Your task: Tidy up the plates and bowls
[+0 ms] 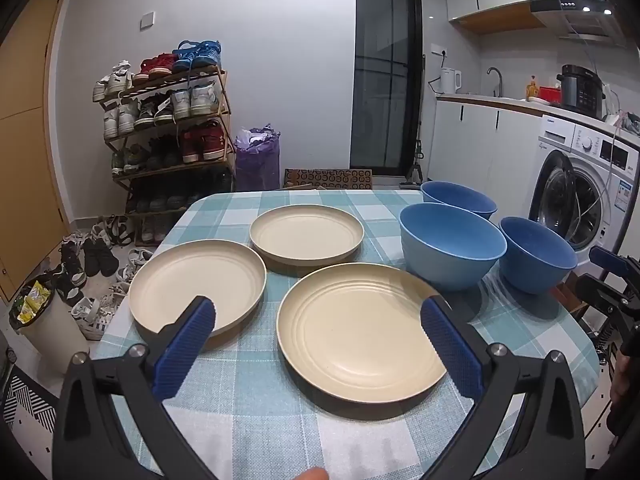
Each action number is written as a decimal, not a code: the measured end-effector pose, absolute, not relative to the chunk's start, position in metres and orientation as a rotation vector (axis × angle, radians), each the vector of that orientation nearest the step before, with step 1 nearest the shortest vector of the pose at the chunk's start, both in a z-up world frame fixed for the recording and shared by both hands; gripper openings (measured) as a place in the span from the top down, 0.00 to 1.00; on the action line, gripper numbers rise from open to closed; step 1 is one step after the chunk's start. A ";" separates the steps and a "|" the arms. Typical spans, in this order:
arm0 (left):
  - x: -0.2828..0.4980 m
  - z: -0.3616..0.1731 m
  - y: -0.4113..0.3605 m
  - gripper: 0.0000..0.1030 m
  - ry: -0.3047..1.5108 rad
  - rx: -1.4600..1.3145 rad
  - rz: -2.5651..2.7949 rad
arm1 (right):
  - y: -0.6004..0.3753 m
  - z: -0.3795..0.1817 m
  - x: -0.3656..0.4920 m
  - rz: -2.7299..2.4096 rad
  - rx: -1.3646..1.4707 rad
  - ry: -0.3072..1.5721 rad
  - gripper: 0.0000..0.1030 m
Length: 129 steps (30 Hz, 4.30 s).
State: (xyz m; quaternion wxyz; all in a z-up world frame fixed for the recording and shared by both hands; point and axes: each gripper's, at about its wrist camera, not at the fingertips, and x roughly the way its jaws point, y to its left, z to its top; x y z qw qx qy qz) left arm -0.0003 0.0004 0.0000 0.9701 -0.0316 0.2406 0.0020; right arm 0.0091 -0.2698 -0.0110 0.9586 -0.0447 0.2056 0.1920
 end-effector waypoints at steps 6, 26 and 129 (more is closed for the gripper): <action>-0.002 0.001 0.002 0.00 0.484 -0.054 0.006 | -0.269 -0.011 0.008 0.392 -0.091 0.412 0.00; -0.001 -0.001 -0.002 0.00 0.491 -0.040 0.002 | -0.270 -0.011 0.008 0.389 -0.092 0.411 0.00; 0.041 0.006 0.023 0.00 0.545 -0.022 0.058 | -0.243 0.010 0.056 0.440 -0.103 0.451 0.00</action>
